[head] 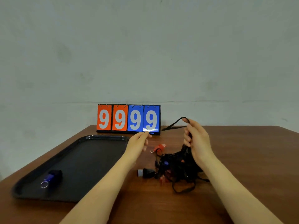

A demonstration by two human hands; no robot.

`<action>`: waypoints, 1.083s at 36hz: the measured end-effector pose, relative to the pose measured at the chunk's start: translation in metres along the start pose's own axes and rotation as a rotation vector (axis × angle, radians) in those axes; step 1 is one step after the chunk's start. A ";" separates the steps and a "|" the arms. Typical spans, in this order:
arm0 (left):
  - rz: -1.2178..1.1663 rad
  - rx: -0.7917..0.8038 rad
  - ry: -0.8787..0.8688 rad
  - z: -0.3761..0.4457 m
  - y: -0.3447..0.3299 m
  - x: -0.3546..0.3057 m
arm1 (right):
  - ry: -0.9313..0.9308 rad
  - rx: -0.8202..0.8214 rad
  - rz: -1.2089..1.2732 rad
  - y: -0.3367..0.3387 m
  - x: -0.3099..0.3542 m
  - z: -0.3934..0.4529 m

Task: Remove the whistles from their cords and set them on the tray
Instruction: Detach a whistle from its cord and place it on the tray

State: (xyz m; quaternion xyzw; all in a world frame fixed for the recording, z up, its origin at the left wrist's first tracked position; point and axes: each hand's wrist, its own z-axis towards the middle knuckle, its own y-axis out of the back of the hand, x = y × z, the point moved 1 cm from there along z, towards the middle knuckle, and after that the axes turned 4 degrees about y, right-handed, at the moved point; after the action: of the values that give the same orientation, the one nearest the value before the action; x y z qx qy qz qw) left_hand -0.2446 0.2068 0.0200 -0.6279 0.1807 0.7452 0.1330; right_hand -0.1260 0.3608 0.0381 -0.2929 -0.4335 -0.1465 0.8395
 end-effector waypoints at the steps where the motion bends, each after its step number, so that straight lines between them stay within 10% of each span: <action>1: -0.068 -0.005 0.030 0.002 0.001 0.000 | 0.043 -0.013 -0.061 0.001 0.002 -0.001; 6: -0.347 -0.084 0.126 0.007 0.003 -0.002 | 0.257 -0.069 -0.356 0.007 0.019 0.000; 20: -0.660 -0.472 0.153 0.020 0.029 0.002 | 0.015 -0.246 0.410 0.043 0.035 0.016; 26: -0.887 -0.346 0.163 0.014 0.028 -0.005 | 0.243 -0.377 -0.596 0.049 0.017 0.016; 31: -0.916 -0.082 0.120 0.006 0.018 -0.010 | 0.222 -0.152 -1.409 0.038 -0.003 0.010; 39: -0.574 0.243 0.022 -0.009 0.000 -0.018 | 0.214 0.476 -1.104 -0.018 -0.033 -0.024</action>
State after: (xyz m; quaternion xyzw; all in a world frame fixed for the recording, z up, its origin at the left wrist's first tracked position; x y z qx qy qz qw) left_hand -0.2332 0.2029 0.0366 -0.6409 0.0853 0.6431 0.4104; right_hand -0.1387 0.3314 0.0069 0.1872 -0.4553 -0.4876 0.7210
